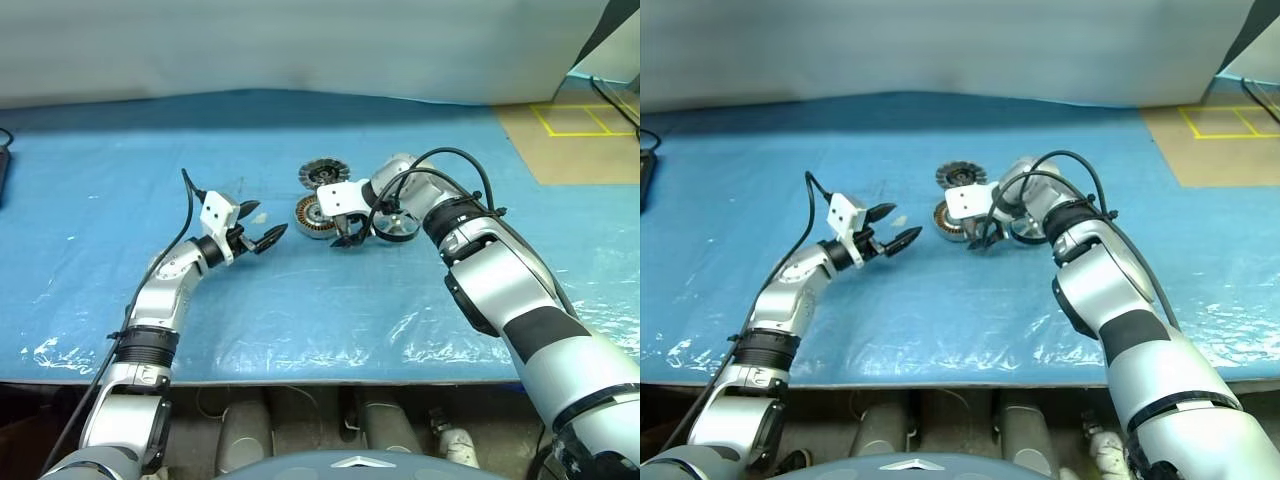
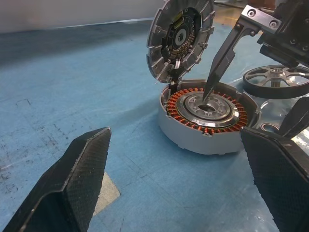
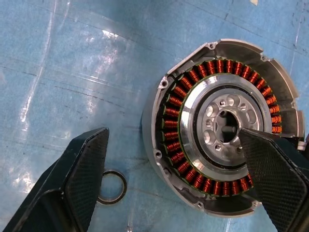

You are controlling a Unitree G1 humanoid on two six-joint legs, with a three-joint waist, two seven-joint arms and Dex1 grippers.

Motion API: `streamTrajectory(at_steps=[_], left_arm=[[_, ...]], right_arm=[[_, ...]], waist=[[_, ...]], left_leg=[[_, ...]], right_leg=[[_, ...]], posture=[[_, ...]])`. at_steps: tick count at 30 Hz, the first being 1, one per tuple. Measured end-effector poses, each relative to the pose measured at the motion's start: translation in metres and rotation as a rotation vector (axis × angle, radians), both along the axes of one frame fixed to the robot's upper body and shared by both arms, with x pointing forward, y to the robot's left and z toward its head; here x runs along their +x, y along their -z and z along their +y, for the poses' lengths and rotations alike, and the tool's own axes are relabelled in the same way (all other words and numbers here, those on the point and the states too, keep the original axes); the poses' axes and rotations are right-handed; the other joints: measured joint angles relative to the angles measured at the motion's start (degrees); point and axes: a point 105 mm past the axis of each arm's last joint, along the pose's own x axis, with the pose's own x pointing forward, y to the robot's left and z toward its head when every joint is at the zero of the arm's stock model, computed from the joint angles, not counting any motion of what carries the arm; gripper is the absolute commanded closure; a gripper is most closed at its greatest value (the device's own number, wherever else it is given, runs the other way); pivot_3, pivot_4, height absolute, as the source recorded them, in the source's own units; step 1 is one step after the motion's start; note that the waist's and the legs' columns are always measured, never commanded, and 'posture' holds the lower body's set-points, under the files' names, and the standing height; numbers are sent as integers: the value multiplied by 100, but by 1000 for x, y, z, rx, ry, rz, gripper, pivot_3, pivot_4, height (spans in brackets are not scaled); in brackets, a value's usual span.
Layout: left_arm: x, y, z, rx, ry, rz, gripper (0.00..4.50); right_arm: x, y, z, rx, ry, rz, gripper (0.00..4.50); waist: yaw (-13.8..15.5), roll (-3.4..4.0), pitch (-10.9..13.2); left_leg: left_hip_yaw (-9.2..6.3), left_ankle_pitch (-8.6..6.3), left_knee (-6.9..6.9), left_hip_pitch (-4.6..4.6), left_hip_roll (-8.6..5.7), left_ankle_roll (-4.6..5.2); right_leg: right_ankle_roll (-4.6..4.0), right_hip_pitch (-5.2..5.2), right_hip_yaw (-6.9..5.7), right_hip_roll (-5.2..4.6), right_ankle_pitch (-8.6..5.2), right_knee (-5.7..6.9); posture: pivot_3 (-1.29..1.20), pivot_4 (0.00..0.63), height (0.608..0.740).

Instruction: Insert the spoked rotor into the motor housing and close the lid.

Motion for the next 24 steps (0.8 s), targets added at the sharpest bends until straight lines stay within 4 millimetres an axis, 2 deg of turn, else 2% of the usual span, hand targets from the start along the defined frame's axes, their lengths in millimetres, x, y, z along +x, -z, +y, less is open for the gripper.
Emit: streamTrajectory(at_steps=[9,15,18,21,24], left_arm=[[-1,0,0,0,-3,-2,0],[-2,0,3,6,-15,-5,0],[-2,1,6,10,-23,-1,0],[-2,1,6,10,-23,-1,0],[-2,0,6,10,-22,-3,0]], right_arm=[[0,10,7,6,25,16,32],[3,8,7,39,59,1,1933],[5,6,7,48,74,-2,1933],[4,5,7,47,73,11,2395],[4,5,8,49,71,9,2408]], waist=[[2,0,0],[4,0,0],[4,0,0],[3,0,0],[-10,0,0]], left_leg=[[1,0,3,4,1,-1],[2,0,4,9,1,-2],[2,0,5,11,0,-3],[3,0,5,10,2,-3],[3,0,4,10,5,-2]], right_leg=[[-4,0,1,0,-2,9],[-4,2,3,0,-3,14],[-4,4,4,-1,-3,14],[-5,4,4,0,-3,14],[-6,3,4,1,-4,14]], posture=[[0,150,740],[0,150,740],[0,150,740],[0,150,740],[0,150,740]])
